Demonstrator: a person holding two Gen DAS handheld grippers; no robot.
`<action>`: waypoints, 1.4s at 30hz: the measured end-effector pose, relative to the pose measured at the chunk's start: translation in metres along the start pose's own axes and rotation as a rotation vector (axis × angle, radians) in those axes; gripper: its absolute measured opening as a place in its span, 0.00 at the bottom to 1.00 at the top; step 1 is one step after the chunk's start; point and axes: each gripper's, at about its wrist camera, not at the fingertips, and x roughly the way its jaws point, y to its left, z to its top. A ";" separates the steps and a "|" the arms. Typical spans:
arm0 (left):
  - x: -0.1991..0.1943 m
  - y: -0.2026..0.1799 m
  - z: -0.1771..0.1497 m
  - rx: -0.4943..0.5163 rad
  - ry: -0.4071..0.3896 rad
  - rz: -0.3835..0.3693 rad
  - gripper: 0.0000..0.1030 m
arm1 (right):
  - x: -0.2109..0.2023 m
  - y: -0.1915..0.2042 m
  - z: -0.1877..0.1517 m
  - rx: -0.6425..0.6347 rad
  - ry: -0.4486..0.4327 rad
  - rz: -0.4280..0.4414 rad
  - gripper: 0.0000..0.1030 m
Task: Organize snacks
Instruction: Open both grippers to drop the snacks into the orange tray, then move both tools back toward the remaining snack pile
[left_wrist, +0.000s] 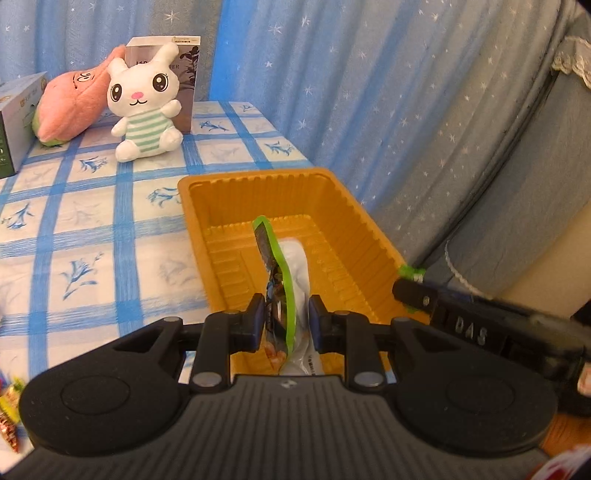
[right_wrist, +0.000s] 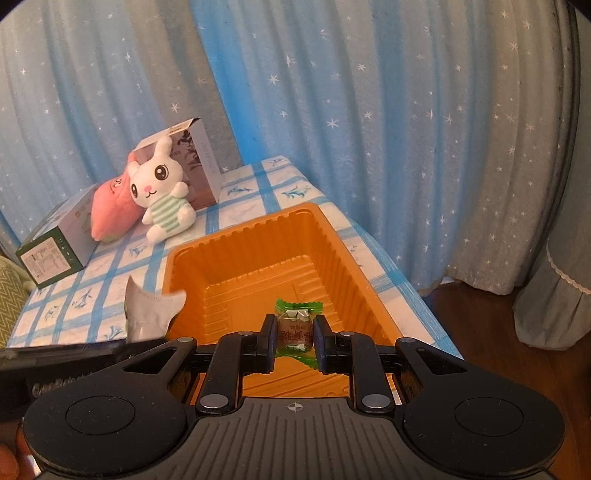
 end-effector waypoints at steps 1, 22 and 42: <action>0.003 0.001 0.002 -0.013 0.005 -0.001 0.22 | 0.002 -0.001 0.000 0.003 0.002 -0.001 0.20; -0.051 0.039 -0.033 -0.066 -0.047 0.071 0.33 | 0.014 0.009 0.007 0.044 0.018 0.112 0.21; -0.147 0.069 -0.093 -0.132 -0.091 0.166 0.61 | -0.077 0.046 -0.050 0.040 0.004 0.094 0.61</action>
